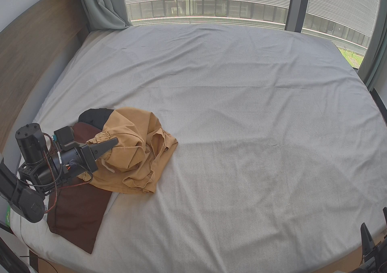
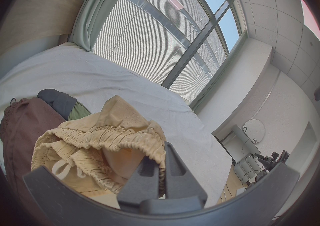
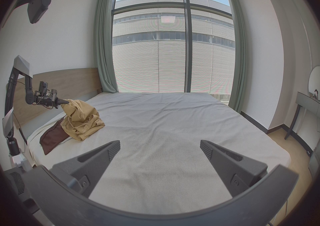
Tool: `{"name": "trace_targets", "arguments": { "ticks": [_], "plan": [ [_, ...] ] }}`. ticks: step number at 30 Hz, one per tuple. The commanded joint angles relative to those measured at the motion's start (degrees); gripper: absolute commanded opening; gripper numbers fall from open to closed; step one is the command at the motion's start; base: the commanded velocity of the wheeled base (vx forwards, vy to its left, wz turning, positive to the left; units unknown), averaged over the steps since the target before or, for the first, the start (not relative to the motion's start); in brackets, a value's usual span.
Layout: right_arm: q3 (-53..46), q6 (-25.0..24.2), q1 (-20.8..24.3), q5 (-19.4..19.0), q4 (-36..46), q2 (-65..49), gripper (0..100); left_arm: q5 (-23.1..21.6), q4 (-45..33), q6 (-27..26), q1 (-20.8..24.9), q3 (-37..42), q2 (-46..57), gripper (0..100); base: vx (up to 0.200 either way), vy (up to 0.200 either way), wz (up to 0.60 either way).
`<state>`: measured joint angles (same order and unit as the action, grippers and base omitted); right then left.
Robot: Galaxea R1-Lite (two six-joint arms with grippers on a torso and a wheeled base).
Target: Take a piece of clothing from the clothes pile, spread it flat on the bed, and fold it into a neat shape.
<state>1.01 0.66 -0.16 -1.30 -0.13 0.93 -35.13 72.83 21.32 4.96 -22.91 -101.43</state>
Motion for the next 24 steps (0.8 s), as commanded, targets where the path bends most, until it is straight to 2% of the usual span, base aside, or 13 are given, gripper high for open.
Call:
{"name": "trace_targets", "arguments": {
  "ticks": [1,12,19,20,24],
  "plan": [
    [-1.0,0.0,0.1,0.0,0.0,-0.8,100,0.9,0.8,0.8,1.8,0.6,0.4,0,0.000,0.000,0.00],
    [-1.0,0.0,0.1,0.0,0.0,-0.9,100,8.8,8.0,11.5,9.2,1.4,0.4,0,0.000,0.000,0.00],
    [-1.0,0.0,0.1,0.0,0.0,-0.9,100,17.9,12.3,17.5,15.6,1.3,0.4,0,0.000,0.000,0.00],
    [-1.0,0.0,0.1,0.0,0.0,-0.9,100,17.9,12.3,17.5,15.6,1.3,0.4,0,0.000,0.000,0.00],
    [-1.0,0.0,0.1,0.0,0.0,-0.9,100,23.5,14.9,22.6,19.6,1.3,0.5,0,0.000,0.000,0.00]
  ]
}}
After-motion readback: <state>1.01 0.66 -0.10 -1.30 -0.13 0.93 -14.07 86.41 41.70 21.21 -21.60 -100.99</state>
